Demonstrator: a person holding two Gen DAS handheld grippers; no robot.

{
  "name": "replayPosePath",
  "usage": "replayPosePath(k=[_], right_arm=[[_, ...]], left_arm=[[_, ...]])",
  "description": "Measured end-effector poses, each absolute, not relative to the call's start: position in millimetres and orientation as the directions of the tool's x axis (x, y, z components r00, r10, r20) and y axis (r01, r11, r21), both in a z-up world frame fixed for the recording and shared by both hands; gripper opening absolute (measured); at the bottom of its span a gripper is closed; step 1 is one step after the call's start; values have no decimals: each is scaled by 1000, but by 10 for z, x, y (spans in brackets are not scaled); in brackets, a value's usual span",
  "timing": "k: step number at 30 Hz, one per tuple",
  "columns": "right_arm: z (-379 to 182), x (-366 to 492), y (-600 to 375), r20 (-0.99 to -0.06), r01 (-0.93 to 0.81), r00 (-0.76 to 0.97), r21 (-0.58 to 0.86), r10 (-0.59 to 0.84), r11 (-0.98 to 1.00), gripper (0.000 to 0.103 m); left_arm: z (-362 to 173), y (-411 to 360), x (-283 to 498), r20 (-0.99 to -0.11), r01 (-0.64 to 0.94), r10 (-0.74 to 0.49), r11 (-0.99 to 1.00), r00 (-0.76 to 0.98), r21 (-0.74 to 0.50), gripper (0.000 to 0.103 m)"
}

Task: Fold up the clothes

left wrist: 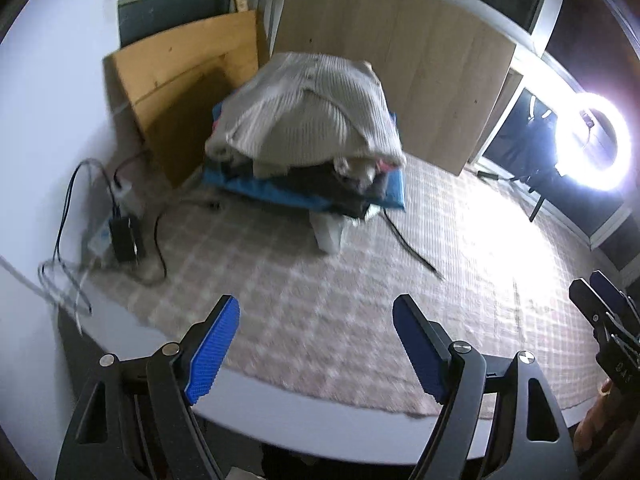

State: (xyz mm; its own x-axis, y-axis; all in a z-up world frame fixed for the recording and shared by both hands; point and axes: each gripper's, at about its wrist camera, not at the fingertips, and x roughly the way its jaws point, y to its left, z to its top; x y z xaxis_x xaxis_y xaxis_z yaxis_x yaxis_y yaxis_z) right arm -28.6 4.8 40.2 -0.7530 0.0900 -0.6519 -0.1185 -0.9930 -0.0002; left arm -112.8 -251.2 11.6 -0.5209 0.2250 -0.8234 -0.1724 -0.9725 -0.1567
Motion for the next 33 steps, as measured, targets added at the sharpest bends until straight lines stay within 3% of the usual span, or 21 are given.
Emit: replayPosePath(k=[13,33], right_arm=[[232,265,423,-665,-80,-747,63,18,-995,75],[238,551,524,-665,-81,-746,52,26,-995,75]], left_arm=[[395,-2176,-308,-772,-160,177,-982,-611,-99,78],[456,-2074,24,-755,-153,179,-983,-631,-106,78]])
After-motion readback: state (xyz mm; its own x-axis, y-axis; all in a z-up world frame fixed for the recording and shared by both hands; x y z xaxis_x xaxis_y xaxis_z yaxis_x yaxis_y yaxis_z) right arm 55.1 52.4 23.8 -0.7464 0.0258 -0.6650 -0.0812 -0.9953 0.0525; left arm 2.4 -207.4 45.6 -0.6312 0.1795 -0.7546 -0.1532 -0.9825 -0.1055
